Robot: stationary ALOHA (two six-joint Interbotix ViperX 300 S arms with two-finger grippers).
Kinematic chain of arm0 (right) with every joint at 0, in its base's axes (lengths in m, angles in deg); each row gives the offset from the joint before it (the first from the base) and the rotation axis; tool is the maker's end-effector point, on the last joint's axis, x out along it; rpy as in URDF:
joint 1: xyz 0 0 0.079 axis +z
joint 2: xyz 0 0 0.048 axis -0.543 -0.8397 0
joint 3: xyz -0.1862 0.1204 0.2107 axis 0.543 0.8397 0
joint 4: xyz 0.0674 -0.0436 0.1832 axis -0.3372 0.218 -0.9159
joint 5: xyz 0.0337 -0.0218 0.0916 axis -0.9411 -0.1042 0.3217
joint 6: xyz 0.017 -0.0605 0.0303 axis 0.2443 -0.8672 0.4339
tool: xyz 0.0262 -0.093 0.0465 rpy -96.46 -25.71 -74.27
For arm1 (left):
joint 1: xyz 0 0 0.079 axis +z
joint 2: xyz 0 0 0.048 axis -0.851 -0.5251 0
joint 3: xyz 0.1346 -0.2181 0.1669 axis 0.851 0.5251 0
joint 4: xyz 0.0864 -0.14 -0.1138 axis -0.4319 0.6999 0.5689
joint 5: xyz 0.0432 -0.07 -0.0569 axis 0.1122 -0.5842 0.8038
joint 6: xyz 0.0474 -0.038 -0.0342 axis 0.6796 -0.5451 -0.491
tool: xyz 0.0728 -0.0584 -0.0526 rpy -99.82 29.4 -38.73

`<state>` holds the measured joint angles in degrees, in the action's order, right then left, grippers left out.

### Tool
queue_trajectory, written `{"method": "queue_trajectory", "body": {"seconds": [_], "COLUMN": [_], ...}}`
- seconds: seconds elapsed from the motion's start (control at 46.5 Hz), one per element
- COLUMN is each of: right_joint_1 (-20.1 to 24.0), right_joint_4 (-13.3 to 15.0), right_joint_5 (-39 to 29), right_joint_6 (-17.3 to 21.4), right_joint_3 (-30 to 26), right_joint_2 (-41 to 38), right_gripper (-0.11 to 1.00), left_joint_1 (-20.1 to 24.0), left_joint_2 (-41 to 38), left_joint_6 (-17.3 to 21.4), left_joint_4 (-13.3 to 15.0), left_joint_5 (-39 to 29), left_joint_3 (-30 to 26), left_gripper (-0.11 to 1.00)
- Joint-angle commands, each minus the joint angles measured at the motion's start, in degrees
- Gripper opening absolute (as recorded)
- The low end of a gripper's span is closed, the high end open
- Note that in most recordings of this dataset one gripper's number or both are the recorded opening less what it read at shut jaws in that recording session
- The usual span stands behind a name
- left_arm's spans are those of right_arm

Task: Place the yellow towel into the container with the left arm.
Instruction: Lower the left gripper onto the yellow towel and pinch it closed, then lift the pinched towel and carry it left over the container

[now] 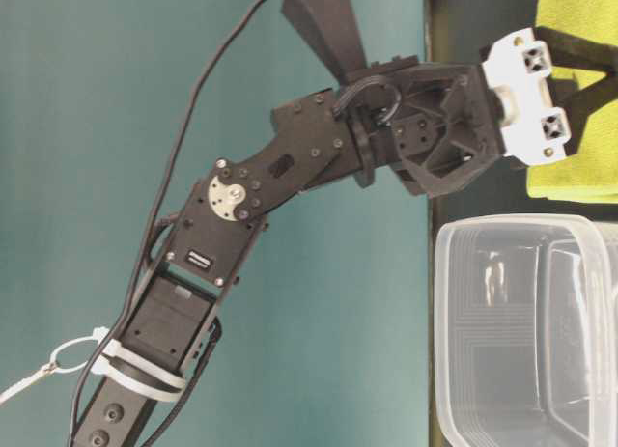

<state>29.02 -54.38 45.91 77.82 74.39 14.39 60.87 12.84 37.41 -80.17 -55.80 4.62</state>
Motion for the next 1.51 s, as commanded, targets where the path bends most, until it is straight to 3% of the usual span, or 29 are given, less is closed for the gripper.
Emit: {"method": "queue_trajectory", "body": {"seconds": [0.0,0.086,0.151,0.237,0.344,0.431,0.624,0.883,1.033,1.141,1.292,1.485], "right_joint_1": [-0.18,-0.18,-0.18,-0.18,-0.18,-0.18,-0.18,-0.18,-0.18,-0.18,-0.18,-0.18], "right_joint_4": [-0.18,-0.18,-0.18,-0.18,-0.18,-0.18,-0.18,-0.18,-0.18,-0.18,-0.18,-0.18], "right_joint_5": [0.53,0.53,0.53,0.44,0.53,0.53,0.53,0.53,0.62,0.53,0.62,0.97], "right_joint_6": [0.00,0.00,0.00,0.00,0.00,0.00,0.09,0.09,0.09,0.09,0.00,0.09], "right_joint_3": [-0.88,-0.88,-0.79,-0.79,-0.88,-0.88,-1.05,-1.05,-0.97,-0.88,-0.70,-0.62], "right_joint_2": [-0.44,-0.44,-0.44,-0.44,-0.35,-0.18,0.09,0.70,0.62,0.62,0.70,0.62], "right_gripper": [0.79,0.79,0.79,0.79,0.79,0.79,0.79,0.79,0.79,0.79,0.79,0.79], "left_joint_1": [-0.97,-1.41,-1.76,-2.90,-2.99,-2.46,-2.46,-3.60,-3.16,-2.37,-1.14,-1.05], "left_joint_2": [-0.62,-0.79,-0.70,-0.53,0.44,1.76,6.50,18.72,27.60,32.96,38.67,42.28], "left_joint_6": [0.09,0.00,-0.09,0.09,0.18,0.26,0.97,0.88,0.97,0.97,1.14,1.41], "left_joint_4": [-0.18,-0.18,-0.18,-0.09,-0.18,-0.18,-0.09,-0.18,-0.18,-0.18,-0.18,-0.18], "left_joint_5": [0.35,0.09,0.09,0.44,0.79,0.62,-2.20,-15.38,-22.41,-22.50,-19.69,-10.90], "left_joint_3": [-0.35,-0.26,-0.26,-0.62,-1.41,-2.29,-5.36,-5.54,0.44,6.86,17.23,25.22], "left_gripper": [0.90,0.87,0.79,0.57,0.22,0.06,0.06,0.06,0.06,0.06,0.06,0.06]}}
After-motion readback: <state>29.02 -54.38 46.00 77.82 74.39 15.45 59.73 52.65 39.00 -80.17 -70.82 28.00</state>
